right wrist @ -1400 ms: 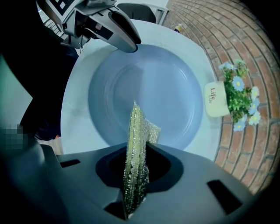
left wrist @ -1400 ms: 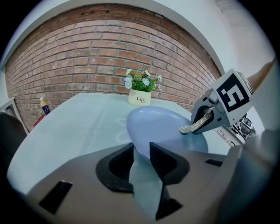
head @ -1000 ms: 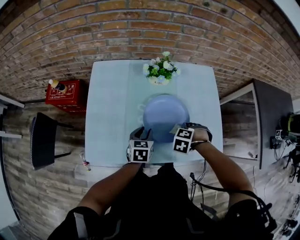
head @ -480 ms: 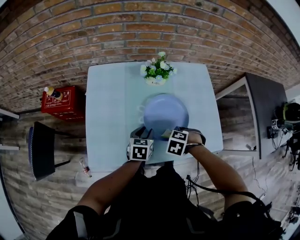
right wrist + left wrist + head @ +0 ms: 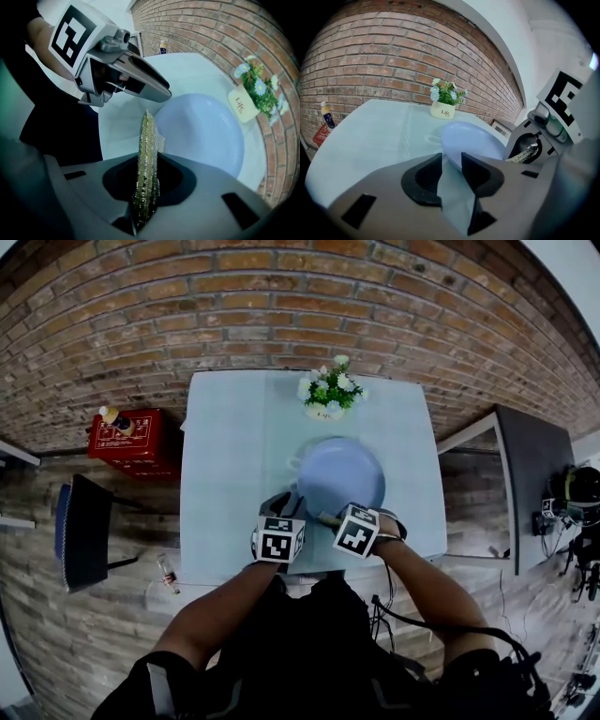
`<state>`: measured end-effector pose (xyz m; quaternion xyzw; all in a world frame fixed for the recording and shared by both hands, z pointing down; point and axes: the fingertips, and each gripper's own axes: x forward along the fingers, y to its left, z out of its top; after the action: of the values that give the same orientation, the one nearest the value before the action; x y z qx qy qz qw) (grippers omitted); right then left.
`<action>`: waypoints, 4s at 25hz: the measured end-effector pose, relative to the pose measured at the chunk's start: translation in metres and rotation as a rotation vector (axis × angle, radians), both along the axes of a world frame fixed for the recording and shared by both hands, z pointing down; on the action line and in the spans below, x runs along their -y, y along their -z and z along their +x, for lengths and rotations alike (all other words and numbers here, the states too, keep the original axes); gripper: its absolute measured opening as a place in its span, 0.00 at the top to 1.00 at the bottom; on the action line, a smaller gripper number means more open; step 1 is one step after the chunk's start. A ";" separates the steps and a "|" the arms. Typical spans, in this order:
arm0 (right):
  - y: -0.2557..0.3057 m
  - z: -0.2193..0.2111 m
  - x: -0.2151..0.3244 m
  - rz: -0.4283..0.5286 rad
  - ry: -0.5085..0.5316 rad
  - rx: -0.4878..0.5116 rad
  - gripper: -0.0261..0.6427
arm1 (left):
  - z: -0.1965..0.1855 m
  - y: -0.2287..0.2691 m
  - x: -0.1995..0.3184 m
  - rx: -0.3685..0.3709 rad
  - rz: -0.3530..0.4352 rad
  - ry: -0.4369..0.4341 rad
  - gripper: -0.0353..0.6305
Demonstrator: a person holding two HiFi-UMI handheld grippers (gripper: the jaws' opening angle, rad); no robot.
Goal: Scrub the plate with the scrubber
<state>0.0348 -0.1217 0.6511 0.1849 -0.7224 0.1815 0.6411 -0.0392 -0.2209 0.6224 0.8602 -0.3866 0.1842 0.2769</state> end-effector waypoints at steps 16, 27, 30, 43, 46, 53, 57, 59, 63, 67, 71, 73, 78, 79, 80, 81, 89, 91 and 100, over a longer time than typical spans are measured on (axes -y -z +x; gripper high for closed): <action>0.012 0.087 0.111 0.327 -0.358 0.167 0.86 | 0.009 0.001 0.002 0.015 -0.007 0.105 0.75; -0.005 0.101 0.155 0.384 -0.299 0.222 0.86 | 0.016 -0.011 -0.003 0.067 -0.051 0.236 0.76; -0.007 0.092 0.157 0.370 -0.257 0.228 0.86 | 0.015 -0.017 -0.005 0.080 -0.060 0.263 0.78; -0.022 0.059 0.150 0.263 -0.210 0.237 0.86 | 0.015 -0.019 -0.006 0.039 -0.078 0.249 0.80; -0.020 0.044 0.146 0.268 -0.176 0.226 0.86 | 0.015 -0.018 -0.007 0.031 -0.090 0.220 0.80; -0.021 0.017 0.130 0.248 -0.131 0.217 0.86 | 0.010 -0.013 -0.010 0.036 -0.081 0.129 0.80; -0.021 0.003 0.122 0.215 -0.130 0.217 0.86 | 0.009 -0.010 -0.010 0.030 -0.081 0.082 0.81; -0.021 -0.002 0.120 0.200 -0.133 0.226 0.86 | 0.008 -0.009 -0.010 0.028 -0.079 0.069 0.81; -0.021 -0.015 0.111 0.195 -0.118 0.248 0.86 | 0.000 -0.009 -0.007 0.027 -0.083 0.067 0.81; -0.021 -0.027 0.100 0.178 -0.066 0.267 0.86 | -0.007 -0.010 -0.005 0.026 -0.093 0.073 0.81; -0.021 -0.032 0.088 0.122 -0.072 0.340 0.86 | -0.008 -0.009 -0.006 0.035 -0.091 0.070 0.81; -0.018 -0.033 0.083 0.081 -0.064 0.377 0.86 | -0.011 -0.007 -0.002 0.039 -0.087 0.091 0.81; 0.006 -0.024 0.097 0.187 -0.024 0.434 0.86 | -0.020 0.002 0.004 0.014 -0.094 0.201 0.81; 0.013 -0.019 0.102 0.222 -0.016 0.443 0.86 | -0.020 0.004 0.005 0.014 -0.092 0.211 0.81; 0.019 -0.014 0.108 0.255 -0.008 0.443 0.86 | -0.019 0.005 0.005 0.016 -0.088 0.216 0.81; 0.023 -0.006 0.115 0.286 -0.001 0.434 0.86 | -0.018 0.005 0.004 0.020 -0.085 0.219 0.81; 0.016 0.058 0.158 0.410 0.039 0.260 0.86 | -0.001 -0.002 -0.003 0.014 -0.101 0.252 0.81; 0.007 0.068 0.160 0.418 0.065 0.217 0.86 | 0.002 -0.004 -0.002 0.018 -0.101 0.252 0.81; -0.015 0.078 0.143 0.360 0.016 0.160 0.86 | 0.009 -0.014 -0.005 0.042 -0.109 0.214 0.81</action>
<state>0.1131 -0.2648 0.6662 0.2757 -0.7933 0.0581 0.5397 -0.0304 -0.2154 0.6365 0.7935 -0.4714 0.1925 0.3333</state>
